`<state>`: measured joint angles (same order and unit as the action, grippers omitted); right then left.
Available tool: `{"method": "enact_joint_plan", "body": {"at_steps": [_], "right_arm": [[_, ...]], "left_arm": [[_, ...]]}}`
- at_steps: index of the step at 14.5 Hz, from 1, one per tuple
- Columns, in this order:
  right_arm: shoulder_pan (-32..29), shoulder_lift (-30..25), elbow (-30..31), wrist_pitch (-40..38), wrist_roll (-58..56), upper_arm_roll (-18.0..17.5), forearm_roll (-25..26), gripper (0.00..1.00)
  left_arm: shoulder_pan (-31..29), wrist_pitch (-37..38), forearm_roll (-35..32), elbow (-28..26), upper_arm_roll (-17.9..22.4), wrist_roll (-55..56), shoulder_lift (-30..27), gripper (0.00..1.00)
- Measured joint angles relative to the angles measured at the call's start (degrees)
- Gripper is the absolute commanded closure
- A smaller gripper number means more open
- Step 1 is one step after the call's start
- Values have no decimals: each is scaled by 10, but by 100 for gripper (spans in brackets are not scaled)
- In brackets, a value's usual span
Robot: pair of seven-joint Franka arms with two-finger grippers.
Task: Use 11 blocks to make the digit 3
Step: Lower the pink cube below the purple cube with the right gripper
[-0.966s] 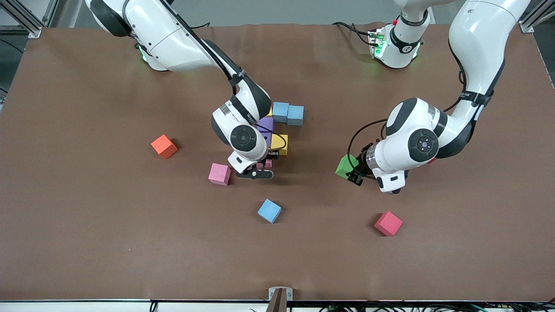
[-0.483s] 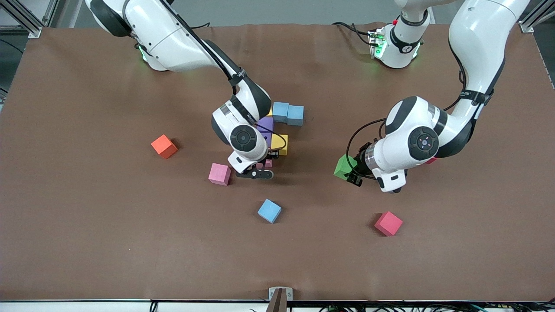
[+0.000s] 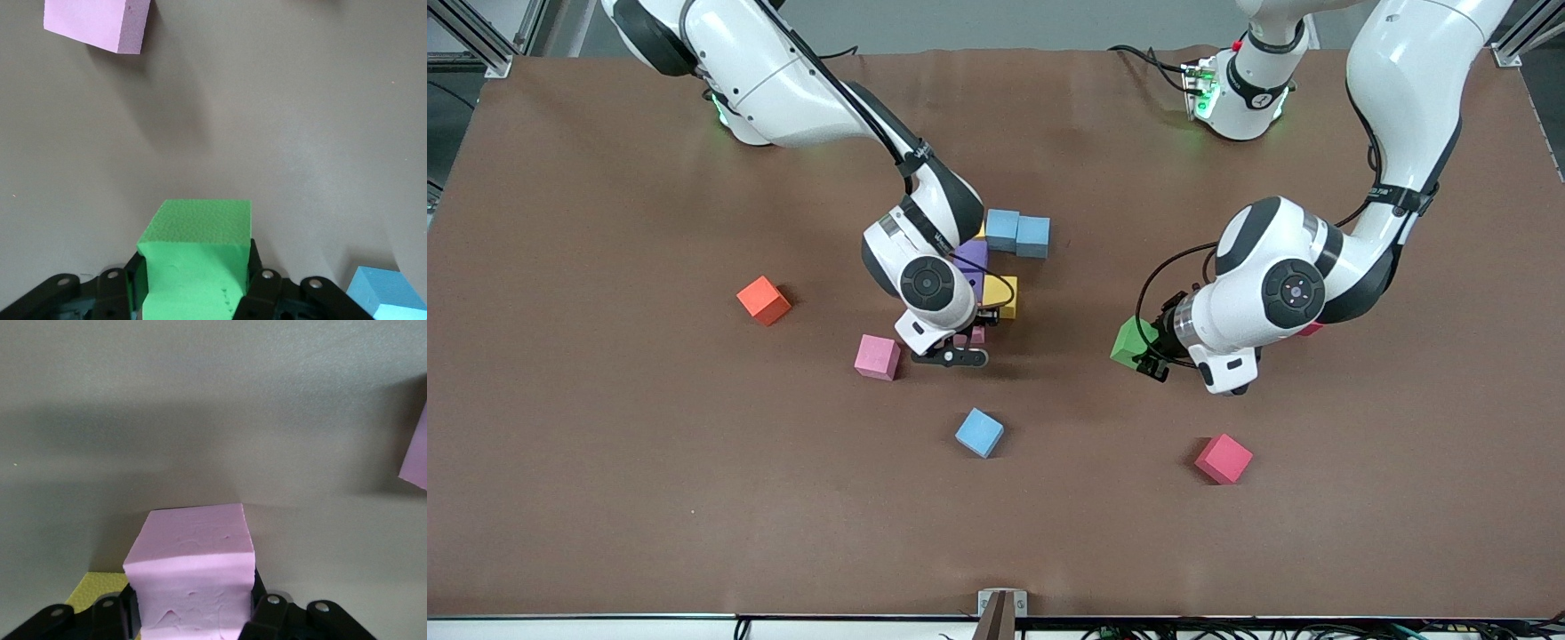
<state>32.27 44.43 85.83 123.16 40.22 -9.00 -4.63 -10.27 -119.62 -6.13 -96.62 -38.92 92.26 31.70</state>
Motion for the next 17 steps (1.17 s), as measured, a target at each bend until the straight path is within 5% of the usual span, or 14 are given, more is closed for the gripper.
{"method": "enact_joint_plan", "body": {"at_steps": [2, 3, 4, 13, 17], "right_arm": [[1, 0, 0, 0, 0, 0, 0, 74], [2, 0, 0, 0, 0, 0, 0, 61], [3, 0, 0, 0, 0, 0, 0, 1], [5, 1, -30, -6, 1, 3, 0, 0], [-13, -8, -111, -113, 3, 9, 0, 0]], "left_arm": [[0, 0, 0, 0, 0, 0, 0, 63], [0, 0, 0, 0, 0, 0, 0, 63], [1, 0, 0, 0, 0, 0, 0, 63], [1, 0, 0, 0, 0, 0, 0, 63], [2, 0, 0, 0, 0, 0, 0, 63]]}}
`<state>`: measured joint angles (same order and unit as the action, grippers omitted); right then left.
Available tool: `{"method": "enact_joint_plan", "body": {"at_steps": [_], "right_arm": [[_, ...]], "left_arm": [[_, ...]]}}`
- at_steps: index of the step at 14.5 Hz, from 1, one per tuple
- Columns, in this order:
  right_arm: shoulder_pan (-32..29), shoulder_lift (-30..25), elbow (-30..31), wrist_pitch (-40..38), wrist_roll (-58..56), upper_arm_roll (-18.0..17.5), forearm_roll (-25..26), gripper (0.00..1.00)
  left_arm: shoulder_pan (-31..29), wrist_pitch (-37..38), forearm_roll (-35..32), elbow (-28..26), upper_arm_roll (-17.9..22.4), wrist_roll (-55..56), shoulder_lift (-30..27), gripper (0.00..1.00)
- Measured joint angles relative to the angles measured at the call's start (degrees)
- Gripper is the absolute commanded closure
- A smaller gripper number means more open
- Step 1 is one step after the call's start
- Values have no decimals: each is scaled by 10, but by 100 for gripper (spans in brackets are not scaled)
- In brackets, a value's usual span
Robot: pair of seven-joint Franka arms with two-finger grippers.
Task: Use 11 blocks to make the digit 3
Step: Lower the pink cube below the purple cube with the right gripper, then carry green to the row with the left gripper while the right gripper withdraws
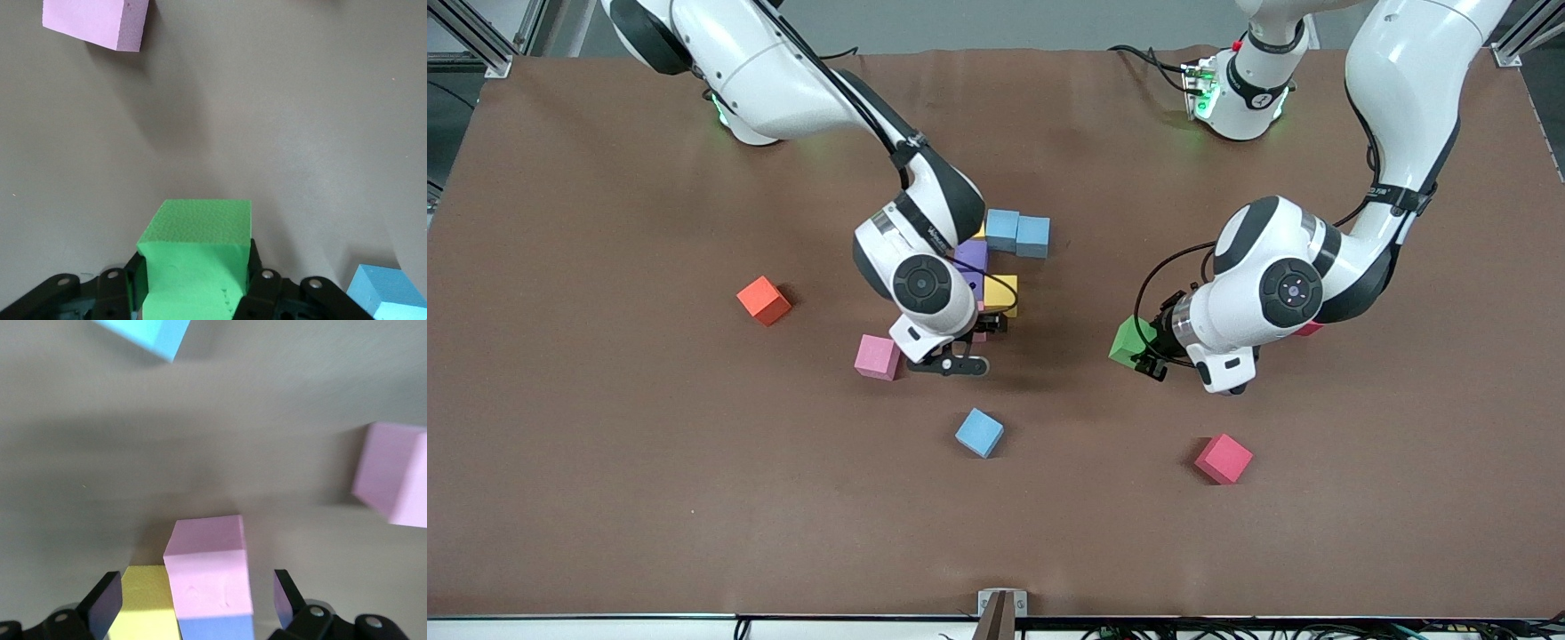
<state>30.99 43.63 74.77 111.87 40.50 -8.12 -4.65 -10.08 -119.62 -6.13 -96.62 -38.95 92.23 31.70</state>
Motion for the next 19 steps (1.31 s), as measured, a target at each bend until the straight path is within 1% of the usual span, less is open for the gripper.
{"method": "enact_joint_plan", "body": {"at_steps": [2, 4, 8, 12, 14, 16, 19], "right_arm": [[-23, -7, -45, -51, 0, 2, 0, 0], [-55, -20, -65, -67, 0, 4, 1, 0], [-132, -60, -74, -69, -3, 17, 9, 0], [-213, -109, -76, -77, -17, 19, 10, 0], [-233, -133, -76, -108, -43, 19, 15, 0], [-240, -156, -77, -139, -55, 20, 33, 0], [-248, -193, -77, -152, -66, 21, 63, 0]], "left_arm": [[0, 0, 0, 0, 0, 0, 0, 63], [1, 0, 0, 2, 0, 0, 0, 63], [9, 0, 0, 4, -1, 1, 0, 63], [18, 0, 0, 4, -1, 1, 0, 63], [18, 0, 0, 4, -1, 1, 0, 64], [20, 0, 0, 4, -1, 11, 0, 64], [38, 0, -1, 2, -1, 52, 2, 64]]}}
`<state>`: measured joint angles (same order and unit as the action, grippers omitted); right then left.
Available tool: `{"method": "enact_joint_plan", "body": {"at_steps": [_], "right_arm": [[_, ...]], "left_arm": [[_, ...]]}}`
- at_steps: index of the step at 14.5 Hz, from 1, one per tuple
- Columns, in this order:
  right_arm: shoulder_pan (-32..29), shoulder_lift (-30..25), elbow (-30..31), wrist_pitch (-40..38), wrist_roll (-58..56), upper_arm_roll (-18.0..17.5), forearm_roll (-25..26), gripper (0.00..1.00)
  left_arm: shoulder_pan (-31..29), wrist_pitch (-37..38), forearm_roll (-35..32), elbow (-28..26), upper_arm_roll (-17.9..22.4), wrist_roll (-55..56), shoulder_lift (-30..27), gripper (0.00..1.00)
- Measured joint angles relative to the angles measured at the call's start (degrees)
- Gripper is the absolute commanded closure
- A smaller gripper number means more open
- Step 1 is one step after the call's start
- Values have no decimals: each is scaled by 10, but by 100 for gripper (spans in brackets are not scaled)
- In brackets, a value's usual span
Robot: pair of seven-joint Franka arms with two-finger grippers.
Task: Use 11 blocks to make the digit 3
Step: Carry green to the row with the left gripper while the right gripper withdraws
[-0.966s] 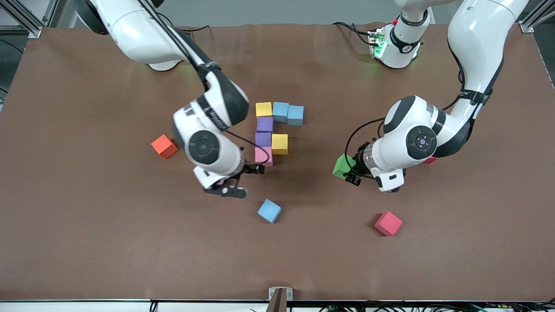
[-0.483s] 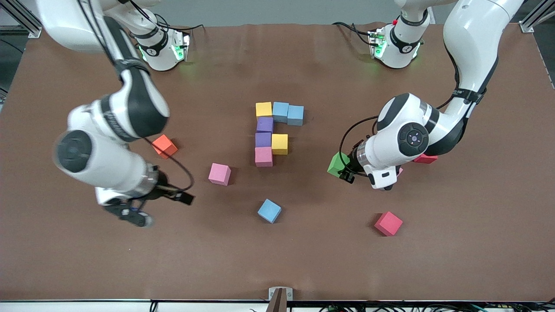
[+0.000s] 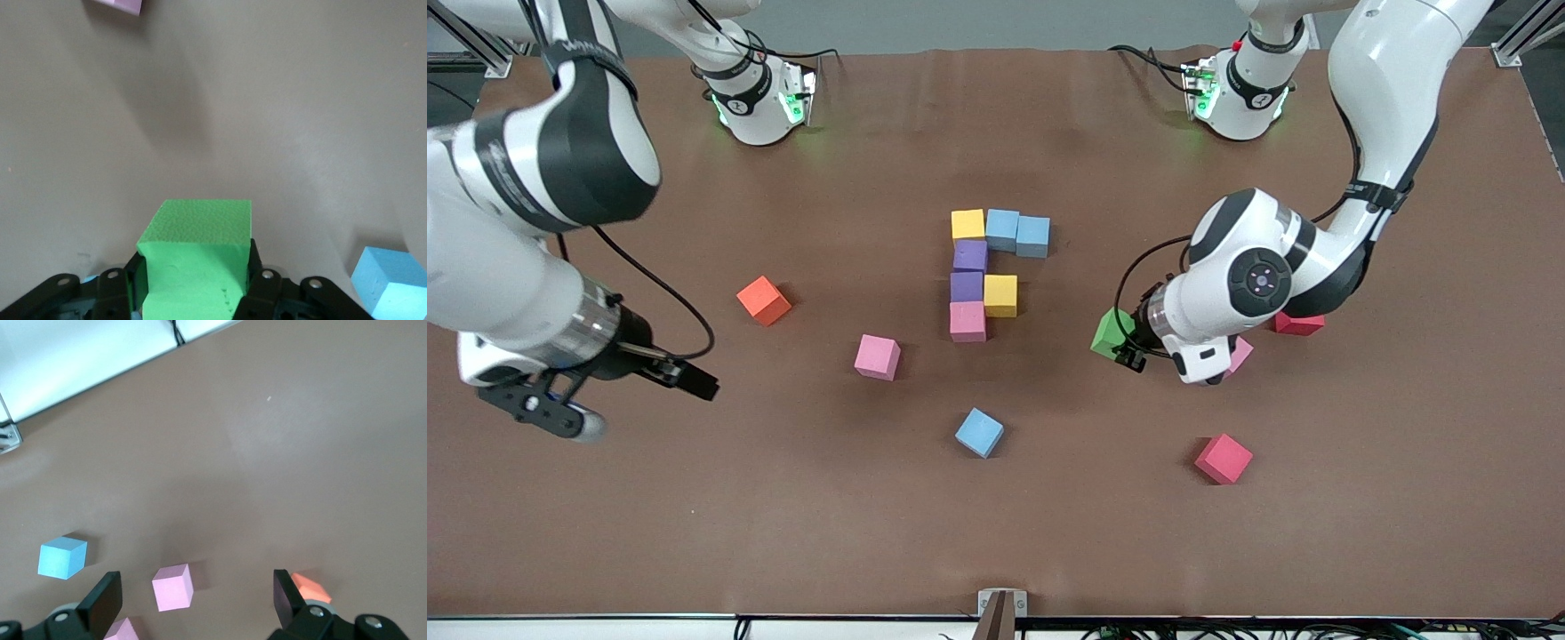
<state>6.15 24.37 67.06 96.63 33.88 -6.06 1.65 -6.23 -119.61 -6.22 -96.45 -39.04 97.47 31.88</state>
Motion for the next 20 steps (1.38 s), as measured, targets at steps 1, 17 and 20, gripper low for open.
{"method": "enact_joint_plan", "body": {"at_steps": [1, 17, 20], "right_arm": [[-6, -10, 0, -7, -14, 0, 3, 0], [-84, -111, 125, -17, -246, 23, 7, 0], [-84, -169, 217, 41, -248, 23, 7, 0]], "left_arm": [[7, 0, -2, 0, 0, 18, 0, 64], [94, -102, -126, -66, 3, 347, 57, 63], [113, -103, -168, -77, 2, 429, 57, 62]]}}
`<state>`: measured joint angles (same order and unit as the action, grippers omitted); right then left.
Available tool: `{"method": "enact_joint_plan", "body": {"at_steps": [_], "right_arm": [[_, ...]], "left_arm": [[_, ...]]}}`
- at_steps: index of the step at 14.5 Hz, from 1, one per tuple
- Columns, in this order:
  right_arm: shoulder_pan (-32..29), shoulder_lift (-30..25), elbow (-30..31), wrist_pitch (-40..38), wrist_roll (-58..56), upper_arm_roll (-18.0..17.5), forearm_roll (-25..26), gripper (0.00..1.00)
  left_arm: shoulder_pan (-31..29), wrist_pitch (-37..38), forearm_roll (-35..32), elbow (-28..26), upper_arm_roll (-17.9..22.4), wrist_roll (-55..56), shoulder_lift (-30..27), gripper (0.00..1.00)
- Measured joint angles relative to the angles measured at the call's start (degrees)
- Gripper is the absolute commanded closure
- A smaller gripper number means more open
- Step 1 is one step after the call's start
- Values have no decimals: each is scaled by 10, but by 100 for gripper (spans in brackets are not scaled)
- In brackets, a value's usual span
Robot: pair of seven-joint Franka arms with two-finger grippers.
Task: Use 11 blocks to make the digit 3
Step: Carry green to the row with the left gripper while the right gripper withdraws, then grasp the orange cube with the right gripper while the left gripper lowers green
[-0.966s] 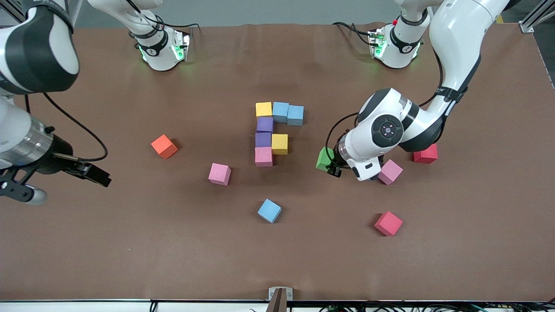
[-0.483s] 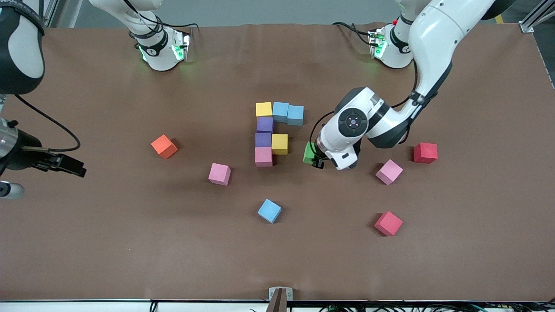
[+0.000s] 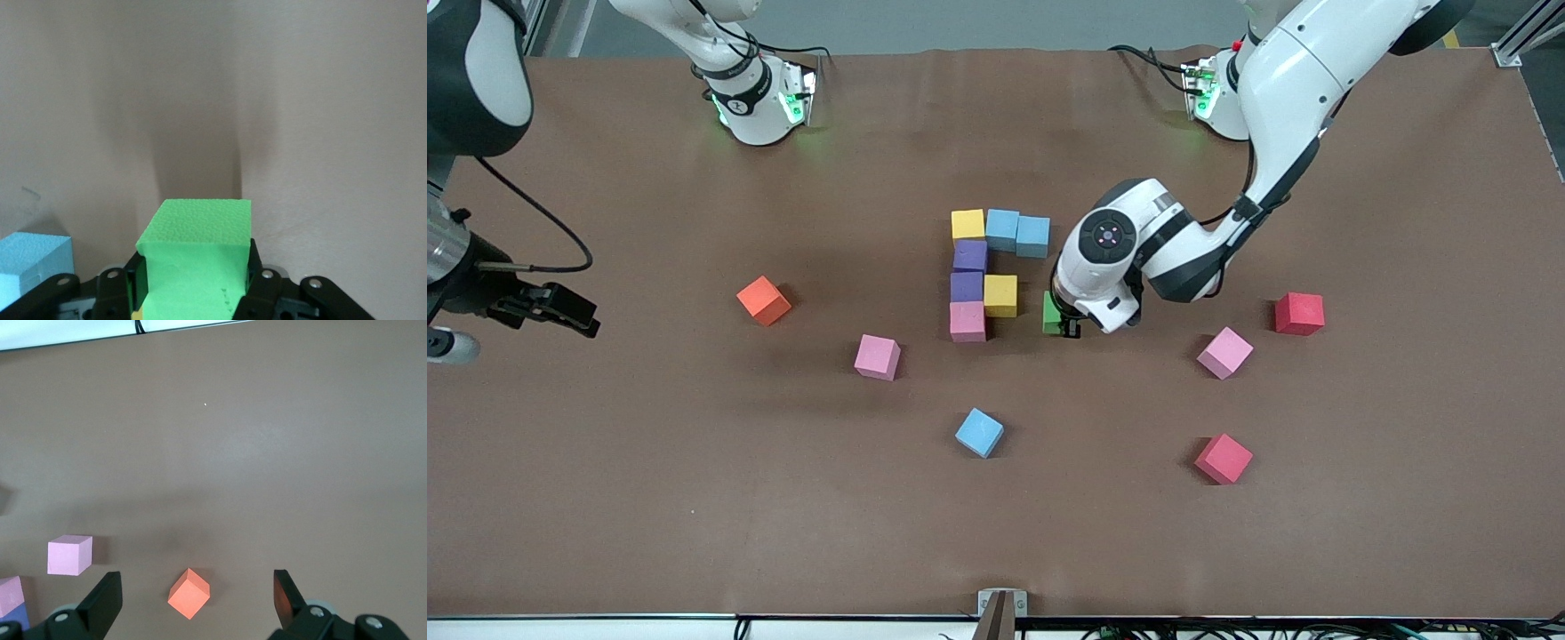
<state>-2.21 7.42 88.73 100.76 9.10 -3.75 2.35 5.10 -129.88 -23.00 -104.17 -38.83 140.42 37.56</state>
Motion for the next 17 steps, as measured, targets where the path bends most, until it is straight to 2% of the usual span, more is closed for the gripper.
{"method": "enact_joint_plan", "body": {"at_steps": [4, 8, 11, 15, 17], "right_arm": [[2, -42, 55, -7, -29, -1, 0, 0], [9, -45, 82, -37, -54, -3, 0, 0], [5, -45, 111, -4, -54, 1, 0, 0], [-1, -43, 194, 85, -54, 5, 0, 0], [-6, -37, 205, 89, -55, 7, 0, 0]], "left_arm": [[21, -46, -12, -27, 0, 49, 0, 62], [19, -59, -12, -34, 3, 54, 0, 62], [19, -59, -12, -34, 3, 57, 1, 62], [22, -61, -39, -36, 3, 58, 15, 62], [22, -63, -53, -34, 3, 58, 23, 62]]}}
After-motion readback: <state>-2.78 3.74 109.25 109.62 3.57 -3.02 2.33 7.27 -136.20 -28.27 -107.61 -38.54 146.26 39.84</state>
